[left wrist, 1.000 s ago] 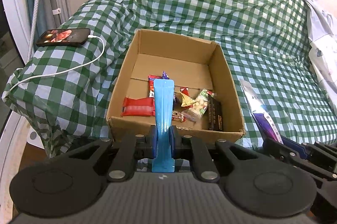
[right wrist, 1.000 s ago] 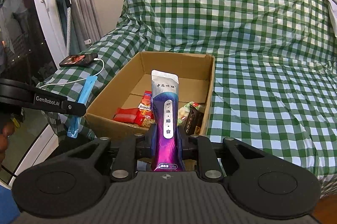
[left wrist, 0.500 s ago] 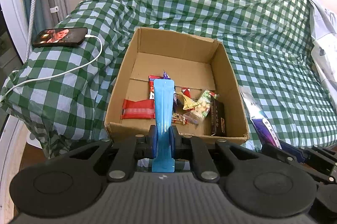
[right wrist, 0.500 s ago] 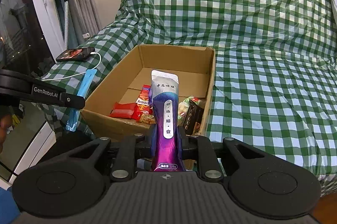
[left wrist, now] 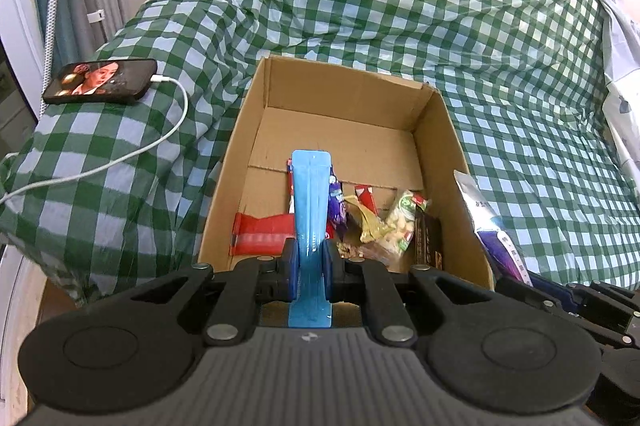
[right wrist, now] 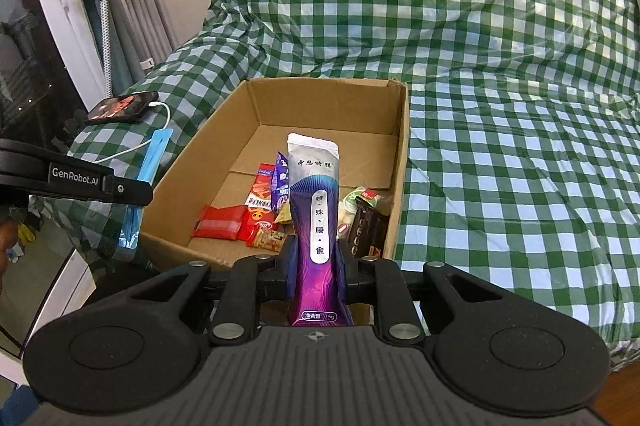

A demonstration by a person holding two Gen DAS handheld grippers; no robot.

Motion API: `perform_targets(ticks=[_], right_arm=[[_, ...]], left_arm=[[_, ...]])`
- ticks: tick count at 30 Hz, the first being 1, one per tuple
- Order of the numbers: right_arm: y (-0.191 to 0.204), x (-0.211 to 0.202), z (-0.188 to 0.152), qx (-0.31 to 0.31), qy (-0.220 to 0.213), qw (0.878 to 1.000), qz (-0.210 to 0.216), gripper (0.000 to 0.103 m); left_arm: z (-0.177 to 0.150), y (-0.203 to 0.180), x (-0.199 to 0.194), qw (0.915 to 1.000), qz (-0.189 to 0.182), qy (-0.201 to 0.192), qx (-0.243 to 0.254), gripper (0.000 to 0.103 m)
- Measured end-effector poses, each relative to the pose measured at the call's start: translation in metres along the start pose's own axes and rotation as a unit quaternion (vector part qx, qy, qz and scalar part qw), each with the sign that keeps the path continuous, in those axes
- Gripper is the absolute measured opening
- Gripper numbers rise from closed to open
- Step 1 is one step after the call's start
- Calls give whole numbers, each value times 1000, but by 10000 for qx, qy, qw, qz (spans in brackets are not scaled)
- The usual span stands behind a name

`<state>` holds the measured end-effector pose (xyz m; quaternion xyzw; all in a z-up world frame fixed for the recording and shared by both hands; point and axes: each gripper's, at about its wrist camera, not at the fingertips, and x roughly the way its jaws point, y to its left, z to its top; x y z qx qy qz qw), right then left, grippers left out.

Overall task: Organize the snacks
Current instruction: 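Lower the purple tube packet and blue stick into the box and open both tools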

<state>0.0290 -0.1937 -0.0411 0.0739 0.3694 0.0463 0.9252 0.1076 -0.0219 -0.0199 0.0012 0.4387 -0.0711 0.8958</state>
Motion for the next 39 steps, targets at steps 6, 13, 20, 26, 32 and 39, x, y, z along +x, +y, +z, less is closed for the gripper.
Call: perform_targets(ticks=[6, 13, 20, 26, 32, 39], right_arm=[[-4, 25, 15, 39, 86, 10000, -8, 20], [-10, 57, 30, 16, 169, 9998, -54, 20], [-17, 90, 41, 28, 260, 9996, -90, 20], [-23, 118, 51, 63, 339, 9993, -109, 20], [-28, 138, 61, 112, 341, 9992, -147, 22], [-34, 148, 75, 262, 262, 9988, -309, 81]], left_arm=[[19, 2, 27, 9999, -22, 108, 8, 13], [39, -4, 59, 9998, -42, 213, 41, 13], [57, -13, 90, 9995, -42, 303, 77, 13], [71, -12, 118, 9990, -12, 403, 168, 13], [81, -15, 138, 9986, 12, 456, 275, 21], [83, -12, 132, 9973, 540, 291, 402, 103]])
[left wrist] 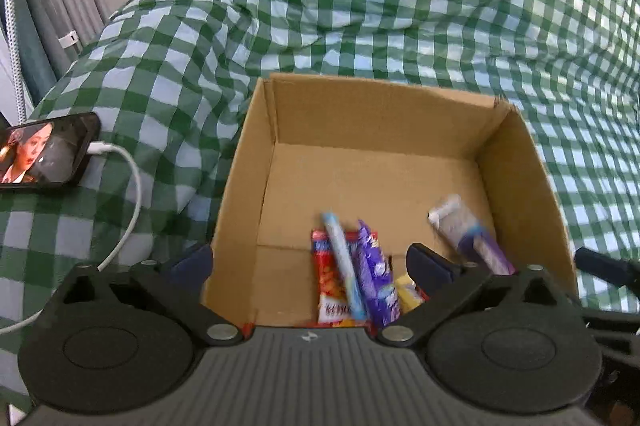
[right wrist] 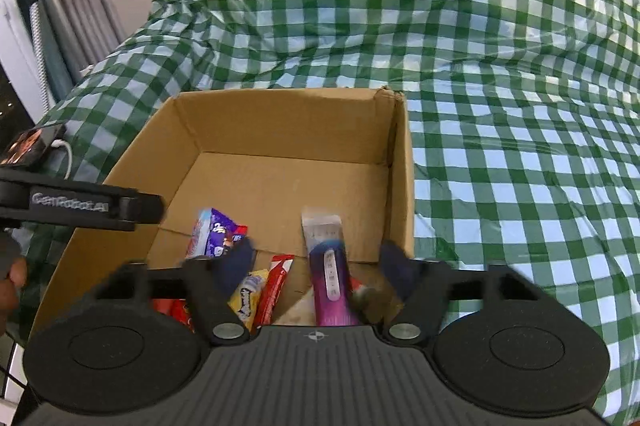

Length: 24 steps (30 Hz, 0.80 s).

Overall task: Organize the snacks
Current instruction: 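Lower the purple tube packet and blue stick into the box and open both tools, then lift both open tools away from the box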

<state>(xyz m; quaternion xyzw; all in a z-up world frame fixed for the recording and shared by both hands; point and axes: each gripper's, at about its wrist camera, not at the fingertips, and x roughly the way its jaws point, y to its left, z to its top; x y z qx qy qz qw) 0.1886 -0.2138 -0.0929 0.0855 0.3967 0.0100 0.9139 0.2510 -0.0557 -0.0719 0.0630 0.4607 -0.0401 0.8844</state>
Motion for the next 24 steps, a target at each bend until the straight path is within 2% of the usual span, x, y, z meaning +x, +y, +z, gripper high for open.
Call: perform_targets(ticks=[2, 6, 9, 16, 24], right_arm=[[-2, -5, -4, 89, 72, 9999, -3, 87], [0, -24, -24, 235, 333, 9992, 41, 90], [7, -45, -45, 307, 467, 9984, 62, 91], [23, -99, -88, 241, 510, 9984, 51, 93], [33, -151, -105, 67, -27, 10000, -7, 94]], left_arm=[[-10, 3, -5, 9998, 5, 195, -10, 103], [-39, 9, -21, 9983, 34, 550, -176, 103], [-61, 12, -40, 9975, -30, 676, -216, 103], [-103, 10, -94, 9990, -32, 422, -126, 103], [-131, 4, -140, 10000, 73, 47, 10, 103]])
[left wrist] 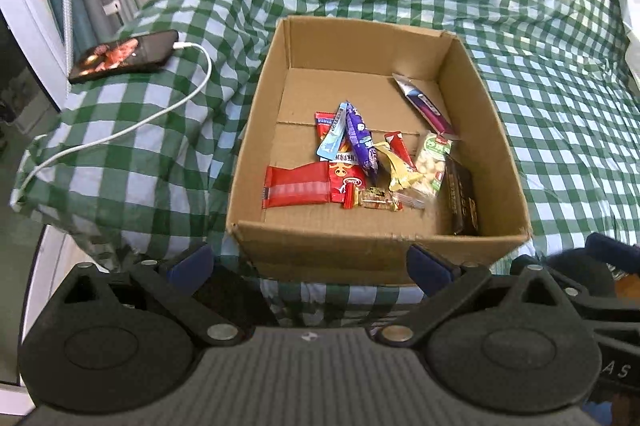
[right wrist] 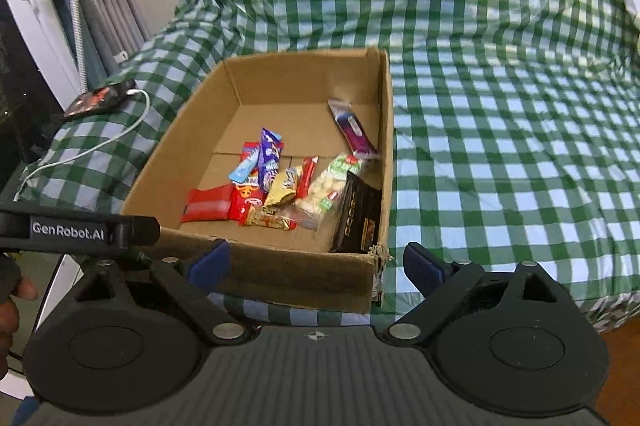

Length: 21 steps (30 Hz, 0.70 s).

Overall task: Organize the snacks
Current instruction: 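Lift both open tools away from the box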

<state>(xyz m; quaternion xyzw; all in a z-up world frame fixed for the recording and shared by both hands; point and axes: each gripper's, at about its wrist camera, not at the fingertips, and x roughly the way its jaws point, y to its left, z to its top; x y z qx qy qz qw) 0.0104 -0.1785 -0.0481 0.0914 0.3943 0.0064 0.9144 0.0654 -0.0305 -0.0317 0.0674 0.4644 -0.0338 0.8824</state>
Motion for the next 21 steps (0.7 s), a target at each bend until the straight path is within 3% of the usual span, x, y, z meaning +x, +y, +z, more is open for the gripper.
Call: perform_targets(ticks=[7, 13, 21], right_arm=[[6, -25, -11, -348, -206, 9992, -29, 98], [12, -35, -17, -487, -291, 9984, -77, 101], [16, -39, -20, -593, -285, 9978, -126, 102]], left_arm=[[-18, -1, -20, 9999, 6, -96, -129, 103], [-28, -5, -28, 9993, 264, -213, 144, 103], [-35, 0, -33, 9995, 233, -188, 91, 103]])
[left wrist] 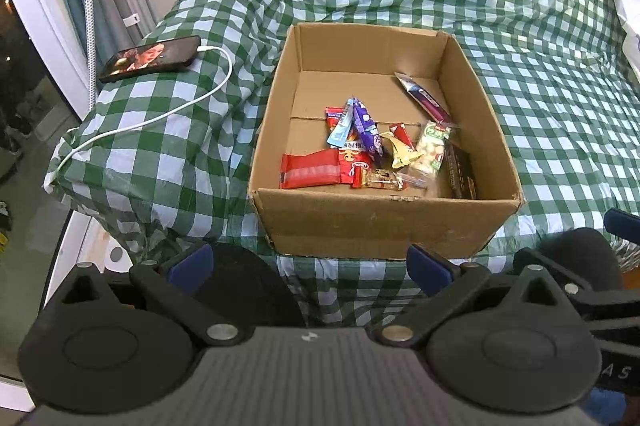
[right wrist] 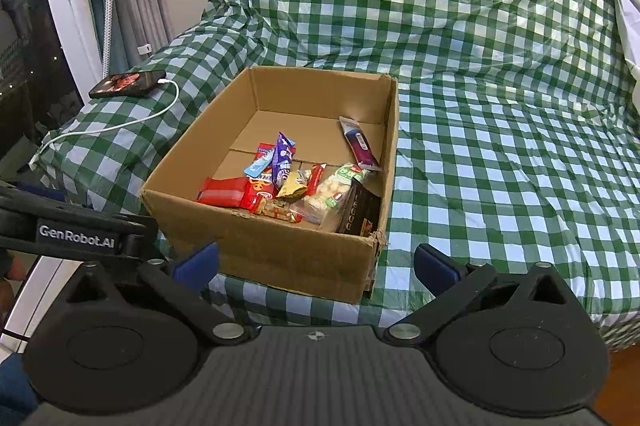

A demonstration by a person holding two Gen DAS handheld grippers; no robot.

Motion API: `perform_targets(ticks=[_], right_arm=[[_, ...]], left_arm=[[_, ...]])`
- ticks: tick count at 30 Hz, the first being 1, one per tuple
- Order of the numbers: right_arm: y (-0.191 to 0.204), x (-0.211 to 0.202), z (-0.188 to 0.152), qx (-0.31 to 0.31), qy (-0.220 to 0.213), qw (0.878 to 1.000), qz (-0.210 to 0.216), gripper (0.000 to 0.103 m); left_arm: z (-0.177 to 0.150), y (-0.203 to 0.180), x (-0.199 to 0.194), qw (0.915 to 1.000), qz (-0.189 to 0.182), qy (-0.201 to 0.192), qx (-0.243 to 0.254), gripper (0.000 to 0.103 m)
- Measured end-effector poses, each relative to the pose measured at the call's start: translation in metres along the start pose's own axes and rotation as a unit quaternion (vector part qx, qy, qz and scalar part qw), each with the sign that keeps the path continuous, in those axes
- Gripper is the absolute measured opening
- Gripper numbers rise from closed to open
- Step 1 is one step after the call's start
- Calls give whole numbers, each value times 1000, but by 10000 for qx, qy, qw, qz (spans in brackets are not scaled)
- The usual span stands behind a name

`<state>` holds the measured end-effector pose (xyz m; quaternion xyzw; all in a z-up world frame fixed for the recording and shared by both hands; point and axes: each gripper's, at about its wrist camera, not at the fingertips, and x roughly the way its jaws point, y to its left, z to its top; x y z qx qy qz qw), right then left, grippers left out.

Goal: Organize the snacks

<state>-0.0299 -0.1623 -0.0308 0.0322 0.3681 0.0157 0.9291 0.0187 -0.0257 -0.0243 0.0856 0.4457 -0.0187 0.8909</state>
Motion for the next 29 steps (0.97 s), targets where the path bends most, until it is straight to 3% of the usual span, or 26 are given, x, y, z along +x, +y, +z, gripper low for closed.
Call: perform_targets(ticks=[10, 13, 29], right_arm=[[-2, 0, -3, -20, 20, 10000, -6, 102], [-1, 0, -2, -19, 21, 10000, -7, 102], [-2, 1, -3, -4, 36, 10000, -3, 102]], left_arm=[[-3, 2, 2, 9996, 252, 103, 32, 103], [-1, 6, 3, 9997, 161, 196, -43, 103], [-2, 8, 3, 9989, 439, 131, -48, 103]])
